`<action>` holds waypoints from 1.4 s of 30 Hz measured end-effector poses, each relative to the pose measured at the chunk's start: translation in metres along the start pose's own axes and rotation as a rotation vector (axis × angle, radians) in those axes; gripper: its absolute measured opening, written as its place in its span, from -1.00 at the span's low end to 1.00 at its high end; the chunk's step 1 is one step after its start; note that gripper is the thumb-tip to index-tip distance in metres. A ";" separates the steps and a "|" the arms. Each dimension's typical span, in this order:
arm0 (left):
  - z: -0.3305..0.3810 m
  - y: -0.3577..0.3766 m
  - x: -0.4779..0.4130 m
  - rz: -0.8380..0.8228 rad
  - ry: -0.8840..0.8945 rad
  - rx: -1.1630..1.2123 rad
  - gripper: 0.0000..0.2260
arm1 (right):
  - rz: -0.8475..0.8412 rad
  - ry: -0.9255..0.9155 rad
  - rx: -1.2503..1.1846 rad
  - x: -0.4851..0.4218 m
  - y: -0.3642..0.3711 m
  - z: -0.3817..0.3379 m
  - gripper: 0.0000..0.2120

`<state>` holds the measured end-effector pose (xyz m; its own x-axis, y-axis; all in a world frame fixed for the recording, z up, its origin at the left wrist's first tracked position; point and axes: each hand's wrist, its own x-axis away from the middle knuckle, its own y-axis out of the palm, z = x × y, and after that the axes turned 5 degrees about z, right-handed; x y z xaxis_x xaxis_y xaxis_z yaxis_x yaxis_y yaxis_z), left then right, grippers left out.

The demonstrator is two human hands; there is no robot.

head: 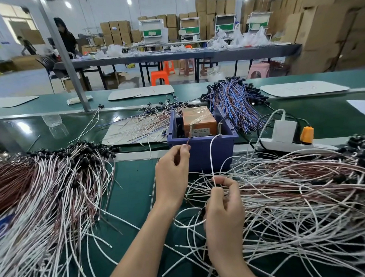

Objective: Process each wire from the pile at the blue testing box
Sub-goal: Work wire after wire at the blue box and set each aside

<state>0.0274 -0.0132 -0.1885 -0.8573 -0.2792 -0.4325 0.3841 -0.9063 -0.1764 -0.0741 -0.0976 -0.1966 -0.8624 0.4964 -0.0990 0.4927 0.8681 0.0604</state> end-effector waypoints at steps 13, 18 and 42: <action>0.004 -0.001 -0.001 -0.014 -0.014 -0.005 -0.81 | 0.001 0.005 0.001 0.000 0.001 0.000 -0.68; 0.007 0.002 -0.002 -0.018 -0.056 0.051 -0.74 | 0.010 0.002 0.006 0.000 0.002 0.000 -0.68; 0.014 0.001 -0.006 -0.047 -0.044 0.029 -0.76 | -0.015 -0.023 -0.015 0.000 0.002 0.003 -0.67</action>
<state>0.0283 -0.0167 -0.1738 -0.8889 -0.2488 -0.3847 0.3332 -0.9274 -0.1700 -0.0727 -0.0963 -0.1990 -0.8667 0.4835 -0.1228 0.4779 0.8754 0.0736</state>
